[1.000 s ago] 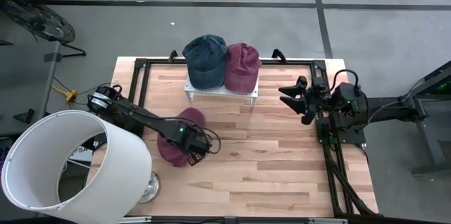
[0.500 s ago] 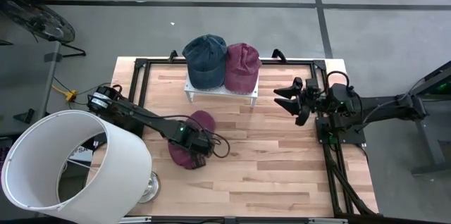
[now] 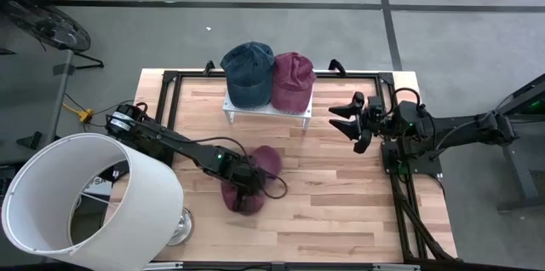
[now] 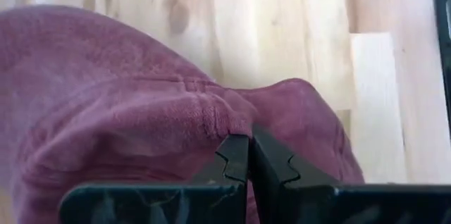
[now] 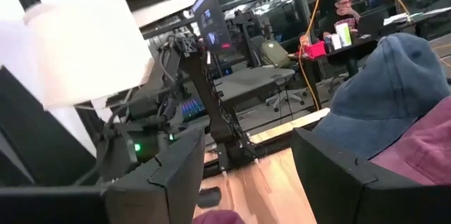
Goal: Pick & Place hat
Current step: Stack the dark red on top of the dark red cap on the shelf
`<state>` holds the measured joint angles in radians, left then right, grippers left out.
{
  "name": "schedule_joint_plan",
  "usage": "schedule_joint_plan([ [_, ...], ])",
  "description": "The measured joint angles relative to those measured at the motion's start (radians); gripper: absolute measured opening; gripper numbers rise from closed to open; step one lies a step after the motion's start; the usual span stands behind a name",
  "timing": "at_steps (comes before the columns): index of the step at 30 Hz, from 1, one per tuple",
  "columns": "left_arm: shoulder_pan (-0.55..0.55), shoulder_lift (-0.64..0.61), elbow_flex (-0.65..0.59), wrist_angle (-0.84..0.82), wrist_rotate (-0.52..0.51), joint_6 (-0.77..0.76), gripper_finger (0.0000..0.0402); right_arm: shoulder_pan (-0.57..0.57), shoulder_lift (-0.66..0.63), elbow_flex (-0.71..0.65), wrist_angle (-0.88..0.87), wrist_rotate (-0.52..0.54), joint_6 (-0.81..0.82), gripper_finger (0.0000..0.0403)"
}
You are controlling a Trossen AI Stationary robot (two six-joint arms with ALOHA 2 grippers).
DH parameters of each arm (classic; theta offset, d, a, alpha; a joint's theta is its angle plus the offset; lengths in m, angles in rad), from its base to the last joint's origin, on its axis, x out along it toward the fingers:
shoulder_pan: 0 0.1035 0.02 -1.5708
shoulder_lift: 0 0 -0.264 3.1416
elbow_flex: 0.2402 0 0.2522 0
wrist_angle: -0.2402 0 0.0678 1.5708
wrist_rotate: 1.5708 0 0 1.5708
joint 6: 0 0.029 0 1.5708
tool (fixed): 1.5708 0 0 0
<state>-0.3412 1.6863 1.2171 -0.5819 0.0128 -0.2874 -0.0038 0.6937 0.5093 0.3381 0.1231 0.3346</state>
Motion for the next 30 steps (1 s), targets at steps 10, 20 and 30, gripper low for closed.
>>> schedule_joint_plan([
  [10, -0.001, 0.000, 0.000, 0.011, -0.023, 0.511, 0.0000, 0.000, 0.001, 0.000, -0.124, -0.083, -0.060, 0.0206],
  [20, -0.053, 0.000, 0.000, -0.003, -0.080, 0.801, 0.0000, 0.018, 0.183, 0.000, -0.216, -0.214, -0.140, 0.0206],
  [30, -0.116, 0.000, 0.000, -0.130, -0.111, 0.822, 0.0000, 0.110, 0.523, 0.043, -0.107, -0.182, -0.396, 0.0206],
])
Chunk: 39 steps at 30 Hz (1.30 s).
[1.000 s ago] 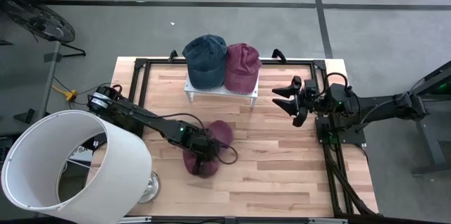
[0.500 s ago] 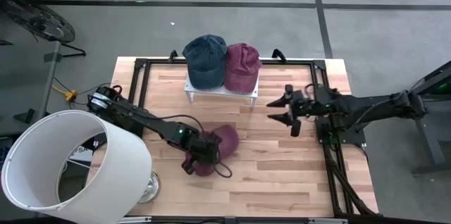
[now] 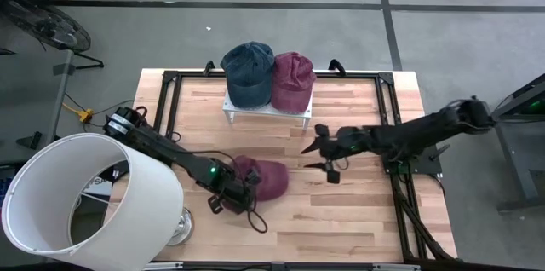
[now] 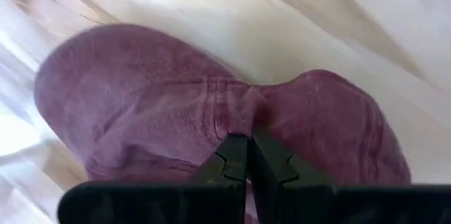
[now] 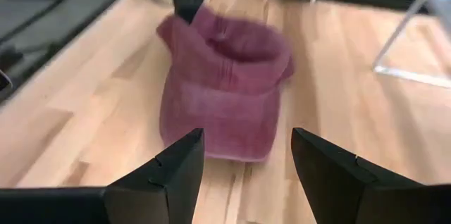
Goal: Pick & Place hat
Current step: Stack the dark red on top of the dark red cap on the shelf
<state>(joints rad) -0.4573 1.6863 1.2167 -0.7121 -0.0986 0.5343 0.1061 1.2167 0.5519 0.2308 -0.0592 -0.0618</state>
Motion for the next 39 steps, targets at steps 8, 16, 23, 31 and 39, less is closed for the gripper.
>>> schedule_joint_plan([
  [8, -0.017, 0.000, 0.000, -0.025, -0.018, -0.143, 0.0000, 0.018, 0.239, 0.109, 0.007, -0.030, 0.522, 0.0206],
  [16, -0.036, 0.000, 0.000, -0.043, -0.068, -0.190, 0.0000, 0.071, 0.351, 0.112, 0.125, -0.018, 1.173, 0.0206],
  [23, -0.036, 0.000, 0.000, -0.055, -0.100, -0.250, 0.0000, 0.133, 0.395, 0.112, 0.171, 0.167, 1.421, 0.0206],
  [31, -0.036, 0.000, 0.000, -0.055, -0.117, -0.256, 0.0000, 0.185, 0.450, 0.112, 0.183, 0.294, 1.584, 0.0206],
  [39, -0.036, 0.000, 0.000, -0.053, -0.130, -0.256, 0.0000, 0.194, 0.513, 0.116, 0.218, 0.316, 1.636, 0.0206],
])
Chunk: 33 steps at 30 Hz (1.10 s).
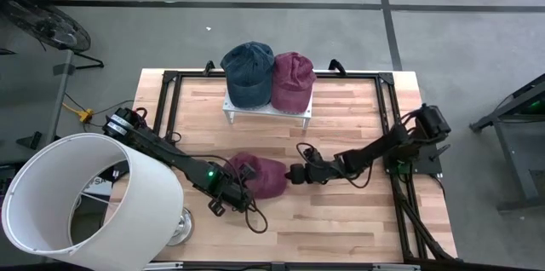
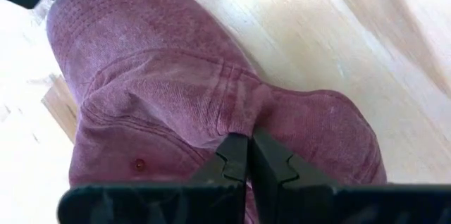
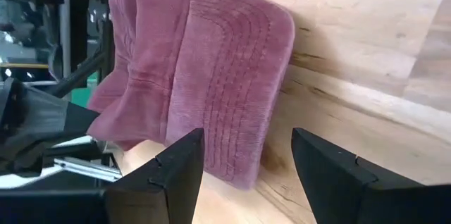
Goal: Pick & Place hat
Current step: Stack the dark red on top of the dark red cap on the shelf
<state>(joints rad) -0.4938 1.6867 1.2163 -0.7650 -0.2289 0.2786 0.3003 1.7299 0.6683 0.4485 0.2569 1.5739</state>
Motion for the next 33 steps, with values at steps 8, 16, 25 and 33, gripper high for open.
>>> schedule_joint_plan([
  [8, 0.000, 0.000, 0.000, 0.007, -0.002, 0.000, 0.0000, 0.001, 0.101, 0.000, 0.193, 0.031, 0.026, 0.0206],
  [16, 0.000, 0.000, 0.000, 0.006, -0.002, -0.035, 0.0000, 0.001, 0.120, 0.000, 0.249, 0.069, -0.002, 0.0185],
  [25, 0.000, 0.000, 0.000, 0.006, -0.001, -0.048, 0.0000, 0.001, 0.120, 0.000, 0.260, 0.052, -0.056, 0.0096],
  [33, 0.000, 0.001, -0.001, 0.006, 0.005, -0.064, 0.0002, 0.000, 0.116, 0.003, 0.337, 0.059, -0.152, 0.0011],
])
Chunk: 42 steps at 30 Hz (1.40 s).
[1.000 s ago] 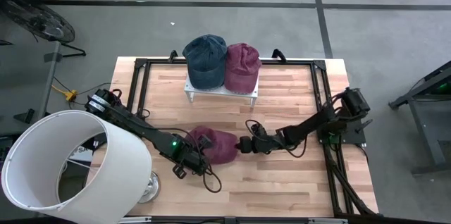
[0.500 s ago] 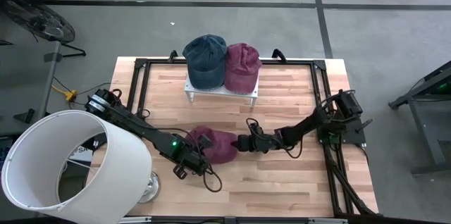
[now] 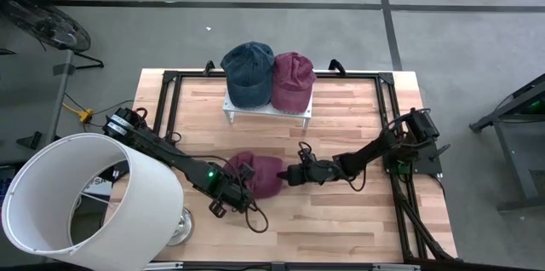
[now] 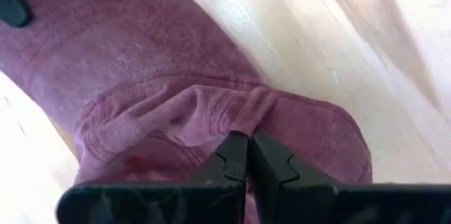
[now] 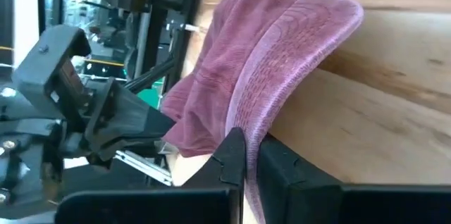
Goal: Pick & Place hat
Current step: Stack the dark red on top of the dark red cap on the shelf
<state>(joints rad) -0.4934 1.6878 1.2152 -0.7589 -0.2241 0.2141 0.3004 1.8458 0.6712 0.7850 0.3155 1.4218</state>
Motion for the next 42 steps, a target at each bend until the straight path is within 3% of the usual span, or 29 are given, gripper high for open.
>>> schedule_joint_plan([
  [5, 0.002, 0.000, 0.000, 0.002, -0.008, -0.072, 0.0013, 0.000, -0.009, -0.001, 0.015, 0.011, -0.052, 0.0008],
  [12, 0.002, -0.012, 0.021, -0.012, -0.131, -0.258, 0.0035, 0.003, -0.023, -0.002, 0.000, 0.016, -0.088, 0.0007],
  [17, 0.002, -0.031, 0.149, -0.120, -0.198, -0.434, 0.0068, 0.019, -0.023, -0.002, 0.002, 0.017, -0.136, 0.0007],
  [23, 0.002, -0.031, 0.366, -0.269, -0.204, -0.568, 0.0087, 0.052, -0.041, -0.003, 0.049, 0.039, -0.247, 0.0007],
  [35, 0.002, -0.031, 0.675, -0.313, -0.444, -0.681, 0.0087, 0.111, -0.313, -0.004, 0.020, 0.172, -0.665, 0.0007],
  [42, 0.003, -0.031, 0.810, -0.251, -0.613, -0.722, 0.0087, 0.165, -0.522, -0.003, -0.044, 0.324, -0.948, 0.0007],
])
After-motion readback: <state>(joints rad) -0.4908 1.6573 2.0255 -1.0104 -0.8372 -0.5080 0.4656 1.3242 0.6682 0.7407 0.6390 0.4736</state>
